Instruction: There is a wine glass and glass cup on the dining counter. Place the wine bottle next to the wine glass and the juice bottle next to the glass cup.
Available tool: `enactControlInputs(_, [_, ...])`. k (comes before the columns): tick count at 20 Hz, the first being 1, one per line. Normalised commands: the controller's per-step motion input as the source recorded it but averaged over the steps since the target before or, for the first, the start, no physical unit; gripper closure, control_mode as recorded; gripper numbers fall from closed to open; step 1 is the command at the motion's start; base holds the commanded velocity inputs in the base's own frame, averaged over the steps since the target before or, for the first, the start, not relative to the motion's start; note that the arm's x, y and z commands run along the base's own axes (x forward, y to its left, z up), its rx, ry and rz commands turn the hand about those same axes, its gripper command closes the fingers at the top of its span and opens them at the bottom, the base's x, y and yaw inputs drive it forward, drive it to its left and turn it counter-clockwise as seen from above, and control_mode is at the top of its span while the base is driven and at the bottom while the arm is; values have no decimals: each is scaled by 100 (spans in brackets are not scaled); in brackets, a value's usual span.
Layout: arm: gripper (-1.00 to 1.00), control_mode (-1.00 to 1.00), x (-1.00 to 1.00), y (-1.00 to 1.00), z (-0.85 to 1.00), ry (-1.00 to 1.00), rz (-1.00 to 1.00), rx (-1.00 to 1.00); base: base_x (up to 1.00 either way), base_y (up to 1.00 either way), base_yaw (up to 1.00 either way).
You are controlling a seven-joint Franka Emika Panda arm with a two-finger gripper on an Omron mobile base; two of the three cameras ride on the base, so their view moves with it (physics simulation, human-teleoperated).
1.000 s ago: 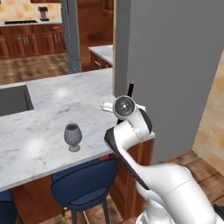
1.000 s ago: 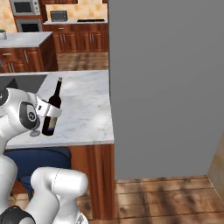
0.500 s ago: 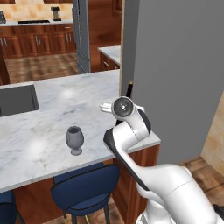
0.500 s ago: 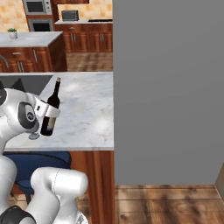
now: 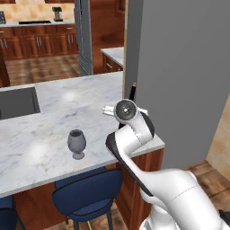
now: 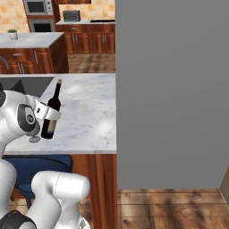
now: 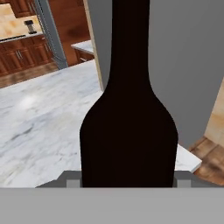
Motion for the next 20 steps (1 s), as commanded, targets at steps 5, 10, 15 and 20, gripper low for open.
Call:
enactControlInputs(5, [100,-100,0,0,0,0,1,0,0,0,0])
enactControlInputs(10, [100,-100,4,0,1,0,37,1,0,0,0])
enactControlInputs(15, [100,-100,9,0,0,0,68,5,0,0,0])
enactControlInputs(20, [100,-100,0,-2,-4,-7,76,8,0,0,0])
